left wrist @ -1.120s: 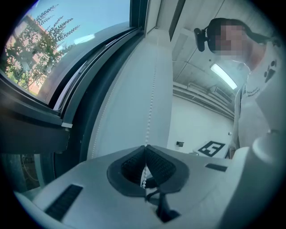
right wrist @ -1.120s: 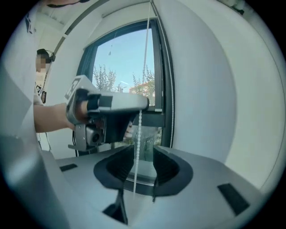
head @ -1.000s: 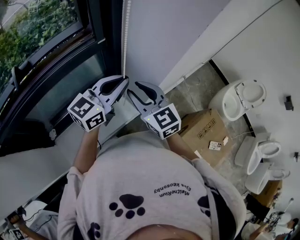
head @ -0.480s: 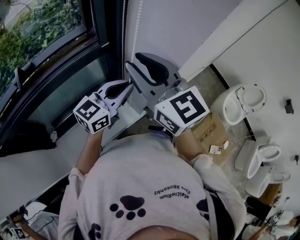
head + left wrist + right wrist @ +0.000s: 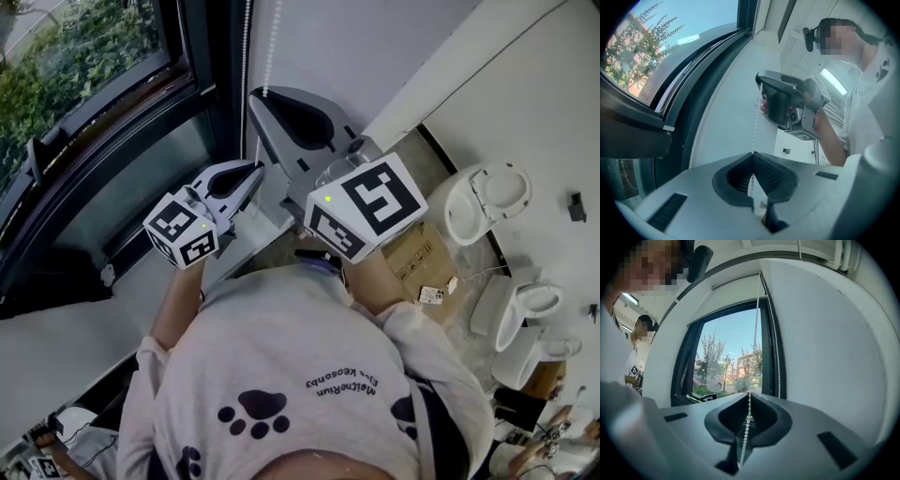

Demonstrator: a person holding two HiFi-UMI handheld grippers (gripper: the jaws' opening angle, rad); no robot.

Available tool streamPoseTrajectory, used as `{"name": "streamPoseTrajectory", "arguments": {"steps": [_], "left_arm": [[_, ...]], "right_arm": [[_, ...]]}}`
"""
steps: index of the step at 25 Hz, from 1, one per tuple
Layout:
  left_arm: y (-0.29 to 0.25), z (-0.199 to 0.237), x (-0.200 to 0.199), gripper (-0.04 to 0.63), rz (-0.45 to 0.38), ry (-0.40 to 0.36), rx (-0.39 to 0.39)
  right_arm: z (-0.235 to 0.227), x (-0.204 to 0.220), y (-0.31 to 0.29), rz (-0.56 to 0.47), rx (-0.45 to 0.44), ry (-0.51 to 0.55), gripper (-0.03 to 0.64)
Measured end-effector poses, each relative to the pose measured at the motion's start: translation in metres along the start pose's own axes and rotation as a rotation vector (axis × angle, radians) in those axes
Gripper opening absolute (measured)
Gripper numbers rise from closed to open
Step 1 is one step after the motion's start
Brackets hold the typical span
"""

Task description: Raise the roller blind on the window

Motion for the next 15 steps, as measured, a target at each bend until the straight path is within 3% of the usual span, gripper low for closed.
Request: {"name": "streamPoseTrajectory", "arguments": {"steps": [5,15], "left_arm": [[0.001,0.004,0.009,0.009,0.039,-0.025,-0.011],[0.002,0.017,0.052,0.009,0.07,0.034,-0.038]], "right_arm": [[0.0,0.013,0.0,0.009,0.008,-0.035,0.017],[0.002,0.058,-0.001,0.066,0.048,-0.025,0.015]]}}
Point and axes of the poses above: the fingertips, and each gripper's own axes: y backward along the fingers, z to its left, x out of its underside, the point moved 8 cm from there along y, backward along the fingers, and after that the axes turned 4 degrees about -x, right-handed, at the moved point
